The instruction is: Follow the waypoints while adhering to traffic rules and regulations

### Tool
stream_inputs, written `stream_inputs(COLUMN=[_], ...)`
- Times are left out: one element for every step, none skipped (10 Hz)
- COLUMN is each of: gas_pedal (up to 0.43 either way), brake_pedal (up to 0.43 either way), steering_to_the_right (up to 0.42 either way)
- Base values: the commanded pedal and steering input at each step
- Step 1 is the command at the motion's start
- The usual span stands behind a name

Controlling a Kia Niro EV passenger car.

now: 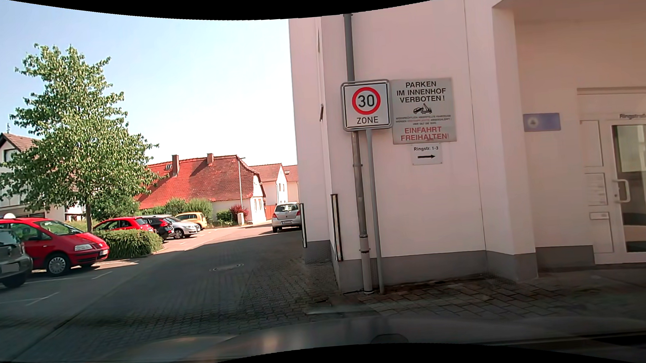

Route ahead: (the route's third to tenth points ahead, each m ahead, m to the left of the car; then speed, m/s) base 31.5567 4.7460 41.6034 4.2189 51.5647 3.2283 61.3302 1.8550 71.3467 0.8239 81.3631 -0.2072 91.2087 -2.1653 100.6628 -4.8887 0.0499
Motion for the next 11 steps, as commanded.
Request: stream_inputs(gas_pedal=[0.000, 0.000, 0.000, 0.000, 0.000, 0.000, 0.000, 0.000, 0.000, 0.000, 0.000], brake_pedal=[0.134, 0.134, 0.146, 0.146, 0.152, 0.152, 0.146, 0.152, 0.152, 0.152, 0.146], steering_to_the_right=[0.923, 0.915, 0.906, 0.888, 0.862, 0.822, 0.771, 0.734, 0.708, 0.697, 0.687])
